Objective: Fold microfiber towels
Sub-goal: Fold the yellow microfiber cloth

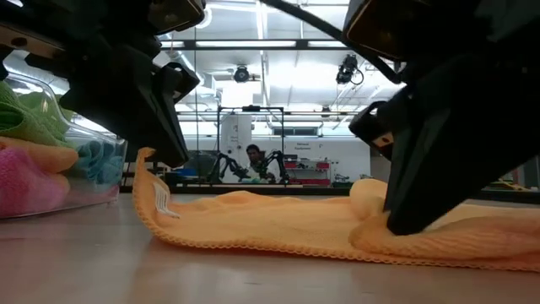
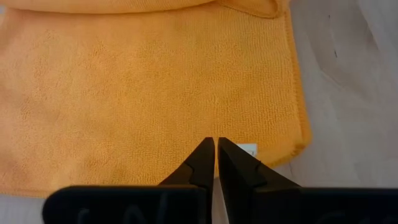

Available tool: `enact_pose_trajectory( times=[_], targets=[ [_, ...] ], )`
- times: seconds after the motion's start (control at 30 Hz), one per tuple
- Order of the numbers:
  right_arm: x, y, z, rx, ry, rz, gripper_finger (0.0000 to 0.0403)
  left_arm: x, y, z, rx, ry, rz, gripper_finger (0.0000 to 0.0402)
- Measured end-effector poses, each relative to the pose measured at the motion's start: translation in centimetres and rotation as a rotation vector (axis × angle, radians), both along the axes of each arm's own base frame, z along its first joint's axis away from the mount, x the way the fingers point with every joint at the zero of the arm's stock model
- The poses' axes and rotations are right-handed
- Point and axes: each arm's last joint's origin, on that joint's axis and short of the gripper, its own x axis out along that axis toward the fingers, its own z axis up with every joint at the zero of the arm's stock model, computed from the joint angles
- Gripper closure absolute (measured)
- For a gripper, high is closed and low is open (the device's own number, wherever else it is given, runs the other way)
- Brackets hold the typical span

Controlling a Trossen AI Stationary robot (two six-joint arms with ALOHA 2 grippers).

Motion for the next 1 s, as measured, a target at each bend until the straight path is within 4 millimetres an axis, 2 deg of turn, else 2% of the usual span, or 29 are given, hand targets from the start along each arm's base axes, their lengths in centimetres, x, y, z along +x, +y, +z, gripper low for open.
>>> enact_pose_trajectory(
  times=[0.17,0.27,0.43,0.57,0.73,0.87,1.0],
  targets=[
    [-0.1,0.2,-0.2,-0.004,0.005,0.004,0.0372,0.0,0.0,0.0,0.0,0.001,-0.001,0.0365],
    [-0.3,0.2,0.3,0.002,0.004,0.001,0.0345,0.0,0.0,0.0,0.0,0.0,0.001,0.0361],
    [-1.1,-0.5,3.7,0.011,0.004,-0.025,0.0288,0.0,0.0,0.0,-0.001,0.0,0.0,0.0366],
    [-2.1,-1.8,6.7,-0.01,0.001,-0.095,0.0251,0.0,0.0,0.0,0.0,0.001,-0.001,0.0373],
    [-3.3,-6.0,9.0,-0.213,0.025,-0.344,0.0242,0.0,0.0,0.0,0.0,0.0,0.0,0.0371],
    [-2.5,-10.3,9.5,-0.169,0.103,-0.453,0.0251,0.0,0.0,0.0,0.0,-0.001,-0.001,0.0365],
    [-1.1,-15.0,8.5,-0.094,0.221,-0.471,0.0259,0.1,0.1,0.0,-0.001,-0.002,0.002,0.0364]
  ],
)
